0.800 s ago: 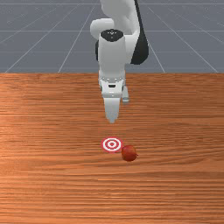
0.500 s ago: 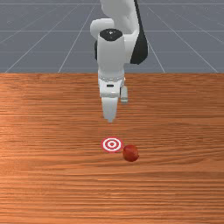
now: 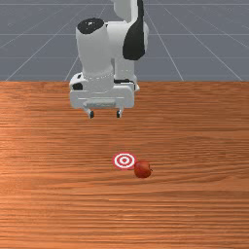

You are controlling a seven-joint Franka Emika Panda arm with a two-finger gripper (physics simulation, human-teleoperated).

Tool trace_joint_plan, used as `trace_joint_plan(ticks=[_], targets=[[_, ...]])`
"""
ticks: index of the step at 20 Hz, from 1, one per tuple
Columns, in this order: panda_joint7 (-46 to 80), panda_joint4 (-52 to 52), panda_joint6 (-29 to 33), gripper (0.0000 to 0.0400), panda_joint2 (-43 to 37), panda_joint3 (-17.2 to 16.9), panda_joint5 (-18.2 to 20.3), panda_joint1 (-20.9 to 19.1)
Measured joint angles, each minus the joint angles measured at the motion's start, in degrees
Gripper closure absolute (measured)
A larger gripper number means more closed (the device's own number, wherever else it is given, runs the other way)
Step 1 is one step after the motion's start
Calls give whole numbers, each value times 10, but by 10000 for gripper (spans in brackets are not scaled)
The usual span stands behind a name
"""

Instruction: Pick the apple to the marker

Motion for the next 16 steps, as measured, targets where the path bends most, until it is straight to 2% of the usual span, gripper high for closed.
trace_joint_plan(ticks=[2, 4, 6, 10, 16], targets=[[14, -11, 84, 0, 12, 14, 9, 18], [18, -6, 171, 0, 62, 34, 13, 41], [23, 16, 220, 0, 116, 52, 11, 65], [42, 78, 249, 0, 203, 67, 11, 90], [51, 158, 256, 0, 264, 53, 8, 69]])
